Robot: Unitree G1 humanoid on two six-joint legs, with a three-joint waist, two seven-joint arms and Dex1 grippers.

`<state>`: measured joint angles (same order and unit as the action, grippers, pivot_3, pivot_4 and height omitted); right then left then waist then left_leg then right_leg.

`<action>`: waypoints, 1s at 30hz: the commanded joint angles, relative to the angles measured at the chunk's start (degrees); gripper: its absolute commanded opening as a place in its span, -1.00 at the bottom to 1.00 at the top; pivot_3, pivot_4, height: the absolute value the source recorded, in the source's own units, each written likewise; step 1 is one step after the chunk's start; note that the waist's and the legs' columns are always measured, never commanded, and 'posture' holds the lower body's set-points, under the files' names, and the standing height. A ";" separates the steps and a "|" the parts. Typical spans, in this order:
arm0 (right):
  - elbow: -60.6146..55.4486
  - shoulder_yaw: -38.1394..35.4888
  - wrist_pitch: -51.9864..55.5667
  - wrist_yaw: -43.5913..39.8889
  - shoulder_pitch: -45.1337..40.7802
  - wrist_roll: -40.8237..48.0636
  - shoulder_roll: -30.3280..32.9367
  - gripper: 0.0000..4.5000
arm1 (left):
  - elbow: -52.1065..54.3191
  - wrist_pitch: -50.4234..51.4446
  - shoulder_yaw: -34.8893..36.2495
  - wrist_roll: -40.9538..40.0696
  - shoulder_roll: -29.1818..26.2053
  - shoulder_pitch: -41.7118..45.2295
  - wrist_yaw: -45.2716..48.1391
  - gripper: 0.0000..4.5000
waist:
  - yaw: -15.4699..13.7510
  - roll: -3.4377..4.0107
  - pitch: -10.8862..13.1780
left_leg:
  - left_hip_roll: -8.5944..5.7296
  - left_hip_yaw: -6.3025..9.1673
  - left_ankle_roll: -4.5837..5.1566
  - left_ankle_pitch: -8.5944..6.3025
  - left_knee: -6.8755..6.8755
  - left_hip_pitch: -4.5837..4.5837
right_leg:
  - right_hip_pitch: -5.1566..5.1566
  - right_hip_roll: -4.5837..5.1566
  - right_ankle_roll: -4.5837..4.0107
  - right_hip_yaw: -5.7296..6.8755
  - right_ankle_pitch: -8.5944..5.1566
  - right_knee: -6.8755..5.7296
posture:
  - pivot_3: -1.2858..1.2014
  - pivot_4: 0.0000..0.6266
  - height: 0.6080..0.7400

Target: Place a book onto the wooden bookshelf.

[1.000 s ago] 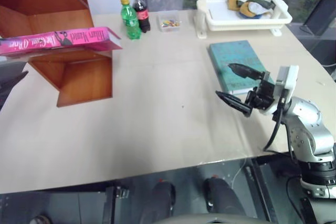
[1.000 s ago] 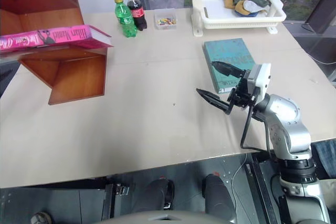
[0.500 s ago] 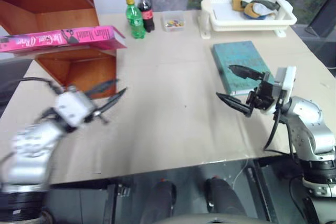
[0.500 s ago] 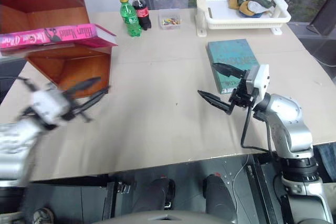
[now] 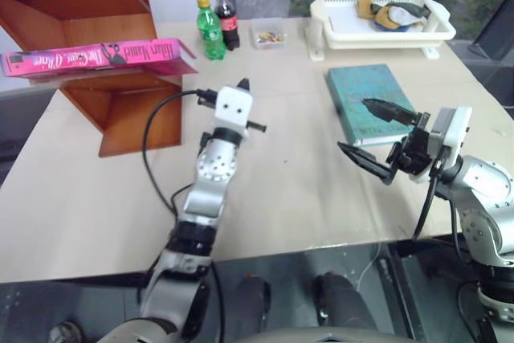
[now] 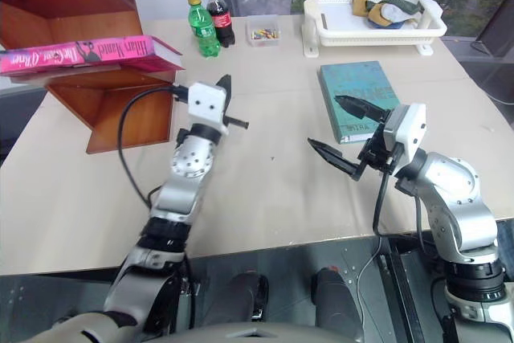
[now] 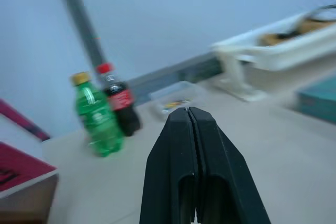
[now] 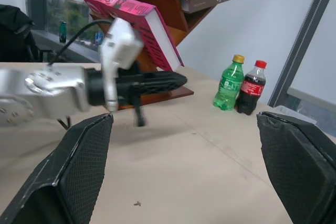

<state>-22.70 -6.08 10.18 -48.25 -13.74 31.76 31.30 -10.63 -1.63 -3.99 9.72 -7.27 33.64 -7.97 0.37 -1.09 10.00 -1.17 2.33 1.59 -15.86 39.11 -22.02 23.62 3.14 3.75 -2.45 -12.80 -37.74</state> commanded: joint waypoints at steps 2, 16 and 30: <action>-2.82 -1.84 0.38 1.37 -0.88 0.66 0.85 1.00 | -5.97 -1.84 3.89 3.80 1.97 7.56 -11.84 -0.98 | 0.16 0.00 0.00 | -0.03 -0.03 0.00 0.00 0.00 -0.01 | 0.00 0.02 0.00 -0.02 0.00 0.04 | 0.03 -0.52 1.00; -1.91 -1.76 -0.16 1.66 -1.64 -0.17 1.06 1.00 | -18.76 -2.98 11.14 3.68 -1.55 17.80 -23.94 -0.98 | 0.42 -0.02 0.02 | -0.09 0.03 -0.01 0.00 -0.02 -0.14 | 0.10 0.05 0.01 0.03 -0.01 0.15 | 0.03 -0.52 1.00; -1.43 -3.49 -0.96 0.61 -0.16 0.15 2.07 1.00 | -7.35 -11.96 6.33 -2.25 -2.02 7.75 -5.66 -0.98 | 0.08 -0.02 0.02 | 0.08 -0.10 -0.02 0.00 -0.11 -0.09 | 0.13 0.10 0.01 -0.07 -0.01 0.13 | 0.03 -0.52 1.00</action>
<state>-22.95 -7.65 10.54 -47.30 -13.95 31.46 32.76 -21.75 -11.44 3.34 8.18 -8.75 41.18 -16.15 0.45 -1.11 10.01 -1.13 2.27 1.57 -15.86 39.00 -22.14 23.75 3.27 3.76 -2.49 -12.80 -37.59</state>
